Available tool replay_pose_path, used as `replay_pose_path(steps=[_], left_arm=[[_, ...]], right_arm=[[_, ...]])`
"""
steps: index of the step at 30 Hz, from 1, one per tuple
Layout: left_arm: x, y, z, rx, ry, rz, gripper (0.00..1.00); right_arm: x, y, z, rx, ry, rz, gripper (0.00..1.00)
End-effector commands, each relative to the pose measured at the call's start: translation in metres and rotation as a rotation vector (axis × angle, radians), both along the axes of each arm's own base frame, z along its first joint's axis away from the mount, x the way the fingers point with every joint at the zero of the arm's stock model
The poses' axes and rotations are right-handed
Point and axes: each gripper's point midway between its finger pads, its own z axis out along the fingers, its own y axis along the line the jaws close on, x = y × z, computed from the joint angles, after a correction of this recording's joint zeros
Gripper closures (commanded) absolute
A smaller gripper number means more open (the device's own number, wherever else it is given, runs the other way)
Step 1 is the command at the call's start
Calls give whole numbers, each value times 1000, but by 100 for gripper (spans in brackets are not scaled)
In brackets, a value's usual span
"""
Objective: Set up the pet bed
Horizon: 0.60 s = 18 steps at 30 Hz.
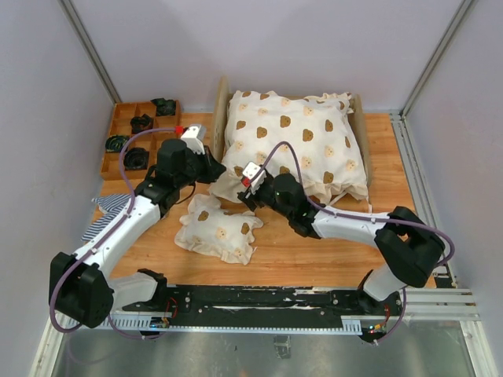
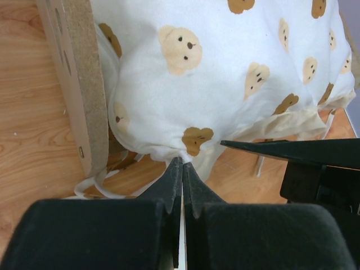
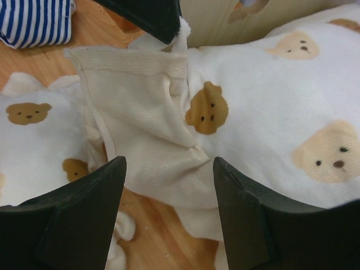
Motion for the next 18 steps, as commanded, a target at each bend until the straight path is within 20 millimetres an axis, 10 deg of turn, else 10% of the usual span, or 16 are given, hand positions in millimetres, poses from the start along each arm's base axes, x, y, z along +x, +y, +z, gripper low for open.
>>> replay_pose_path(steps=[1, 13, 18], left_arm=[[0, -12, 22, -55, -34, -44, 100], [0, -17, 19, -76, -1, -56, 100], [4, -12, 18, -48, 2, -32, 100]], right_arm=[[3, 21, 31, -81, -260, 119, 35], [19, 47, 16, -216, -386, 135, 37], [35, 27, 32, -208, -439, -5, 91]])
